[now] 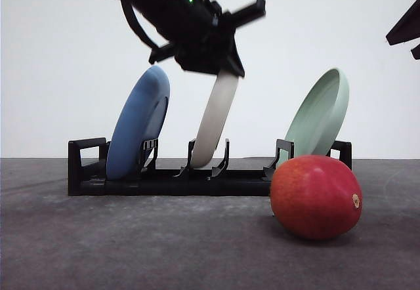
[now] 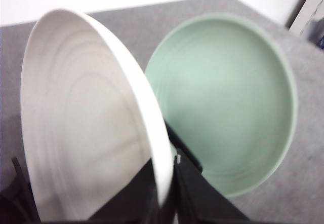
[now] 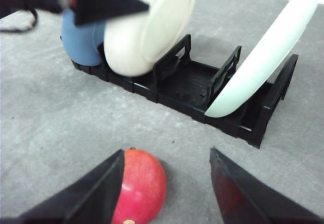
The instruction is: Place pomegranate in white plate
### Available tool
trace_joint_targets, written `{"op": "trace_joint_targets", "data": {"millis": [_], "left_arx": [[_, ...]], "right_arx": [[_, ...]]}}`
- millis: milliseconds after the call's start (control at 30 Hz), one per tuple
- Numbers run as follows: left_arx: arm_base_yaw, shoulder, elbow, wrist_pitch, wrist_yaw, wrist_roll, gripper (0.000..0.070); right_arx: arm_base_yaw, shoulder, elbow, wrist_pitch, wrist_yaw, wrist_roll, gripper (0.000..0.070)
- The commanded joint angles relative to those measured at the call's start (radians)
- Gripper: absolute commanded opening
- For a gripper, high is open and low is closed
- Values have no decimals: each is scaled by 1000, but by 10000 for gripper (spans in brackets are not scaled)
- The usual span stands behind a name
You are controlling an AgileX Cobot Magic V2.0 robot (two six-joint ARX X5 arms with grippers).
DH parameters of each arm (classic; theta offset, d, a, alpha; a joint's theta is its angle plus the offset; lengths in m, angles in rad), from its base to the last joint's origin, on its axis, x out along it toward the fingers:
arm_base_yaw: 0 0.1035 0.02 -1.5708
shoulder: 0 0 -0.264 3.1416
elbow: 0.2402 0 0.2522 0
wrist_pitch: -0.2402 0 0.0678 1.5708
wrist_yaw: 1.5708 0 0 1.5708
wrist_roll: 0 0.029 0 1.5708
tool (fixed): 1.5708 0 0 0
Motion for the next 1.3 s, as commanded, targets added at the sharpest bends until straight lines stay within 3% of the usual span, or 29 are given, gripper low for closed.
{"op": "trace_joint_targets", "data": {"millis": [0, 167, 300, 500, 633, 1133, 1267], "left_arx": [[-6, -19, 25, 16, -3, -32, 14], [-6, -85, 25, 14, 13, -118, 14], [-6, -140, 25, 3, 93, -182, 13], [-7, -231, 22, -133, 172, -301, 13], [-14, -295, -29, -143, 187, -323, 12], [-55, -575, -463, 232, 188, -328, 10], [-83, -616, -525, 218, 188, -227, 10]], "right_arx": [[5, 2, 16, 9, -2, -4, 338], [5, 2, 15, 9, -2, -4, 338], [5, 2, 16, 9, -2, -4, 338], [5, 2, 15, 7, -2, -4, 338], [5, 2, 15, -2, -2, -4, 338], [5, 2, 15, -42, -2, -4, 338], [5, 2, 16, -63, -2, -5, 338]]}}
